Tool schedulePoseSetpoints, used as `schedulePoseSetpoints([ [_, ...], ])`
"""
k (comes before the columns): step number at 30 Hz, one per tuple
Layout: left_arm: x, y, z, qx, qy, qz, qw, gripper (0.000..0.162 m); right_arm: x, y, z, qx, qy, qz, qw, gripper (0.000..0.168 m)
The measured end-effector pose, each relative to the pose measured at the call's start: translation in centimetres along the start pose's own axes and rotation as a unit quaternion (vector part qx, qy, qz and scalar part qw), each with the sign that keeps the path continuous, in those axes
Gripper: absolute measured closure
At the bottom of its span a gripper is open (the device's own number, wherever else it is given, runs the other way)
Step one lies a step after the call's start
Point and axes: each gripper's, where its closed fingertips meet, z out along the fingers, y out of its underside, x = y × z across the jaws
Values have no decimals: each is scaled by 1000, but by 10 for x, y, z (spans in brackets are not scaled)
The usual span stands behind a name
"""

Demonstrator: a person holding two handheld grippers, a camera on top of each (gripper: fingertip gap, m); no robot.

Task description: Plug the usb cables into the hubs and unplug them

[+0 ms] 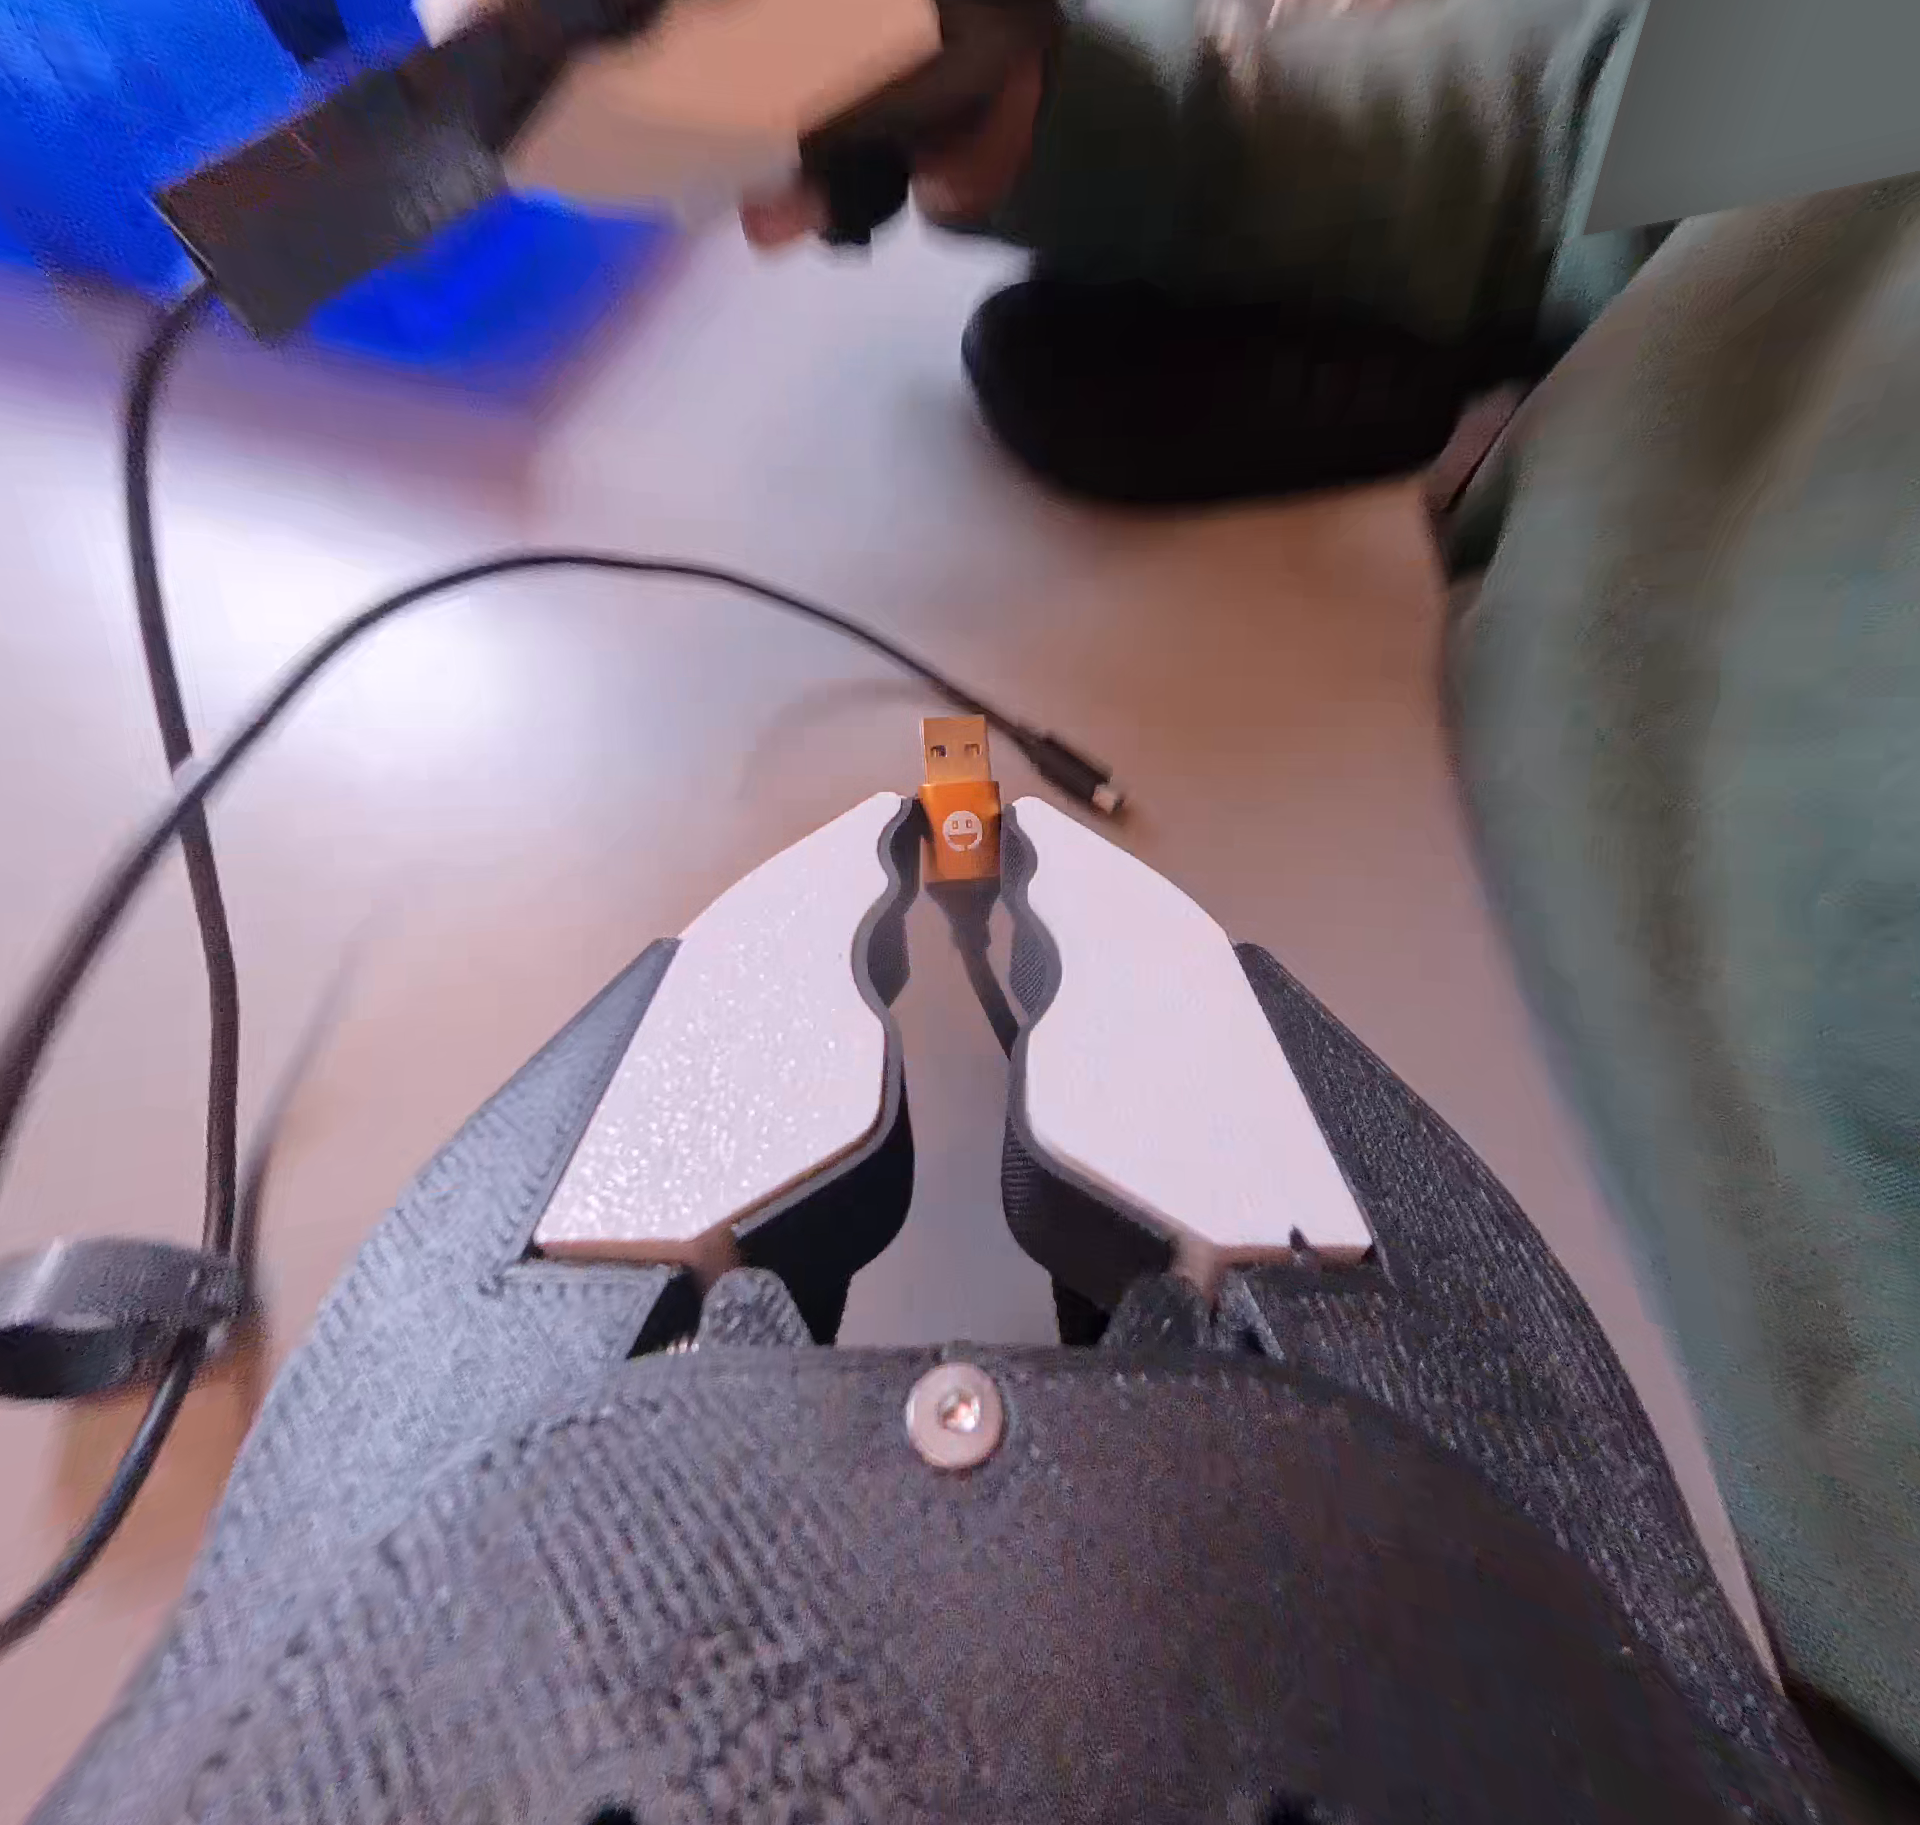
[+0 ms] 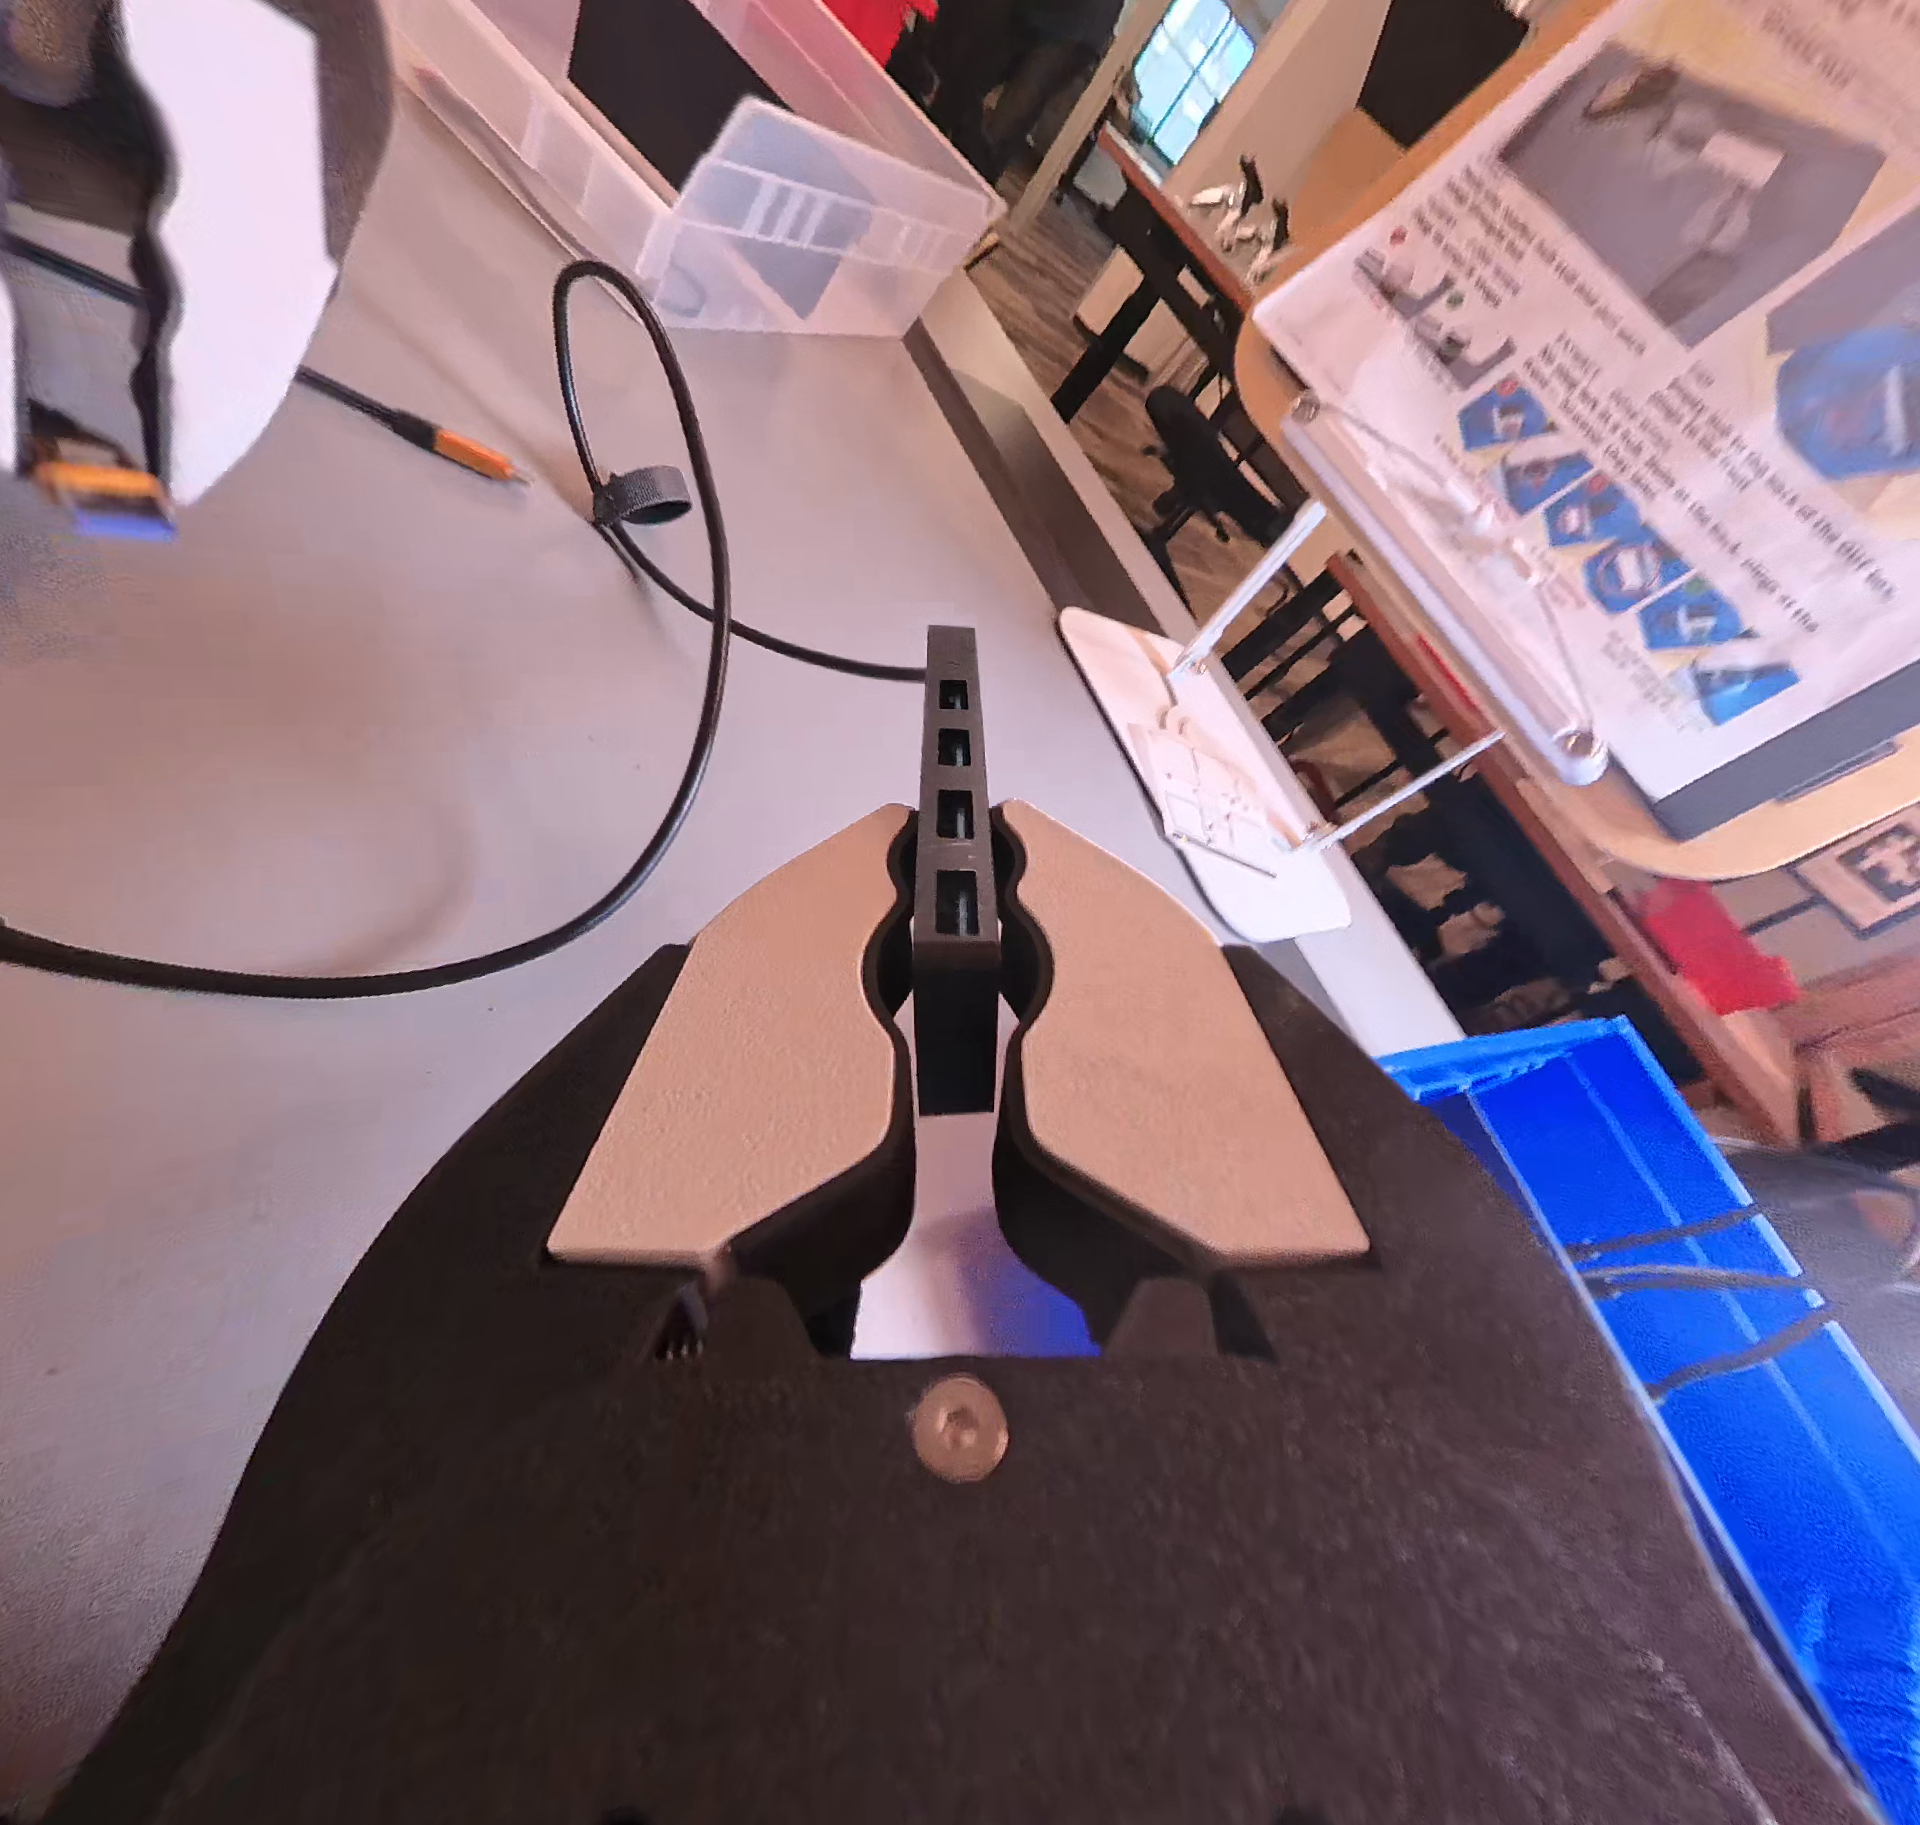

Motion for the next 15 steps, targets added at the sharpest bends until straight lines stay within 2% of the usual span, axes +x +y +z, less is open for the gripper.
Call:
schedulePoseSetpoints([
  [3,13,-38,-15,135,67,9,989,147,-4,-10,-3,20,7,-38,999,157],
  [7,30,-72,-42,270,164,-2,949,147,-13,-22,-4,34,15,-86,996,156],
  [10,27,-76,-50,291,179,-7,940,147,-20,-27,-4,32,14,-114,993,156],
  [15,19,-71,-43,264,157,-3,952,147,-27,-31,-4,36,9,-127,991,156],
])
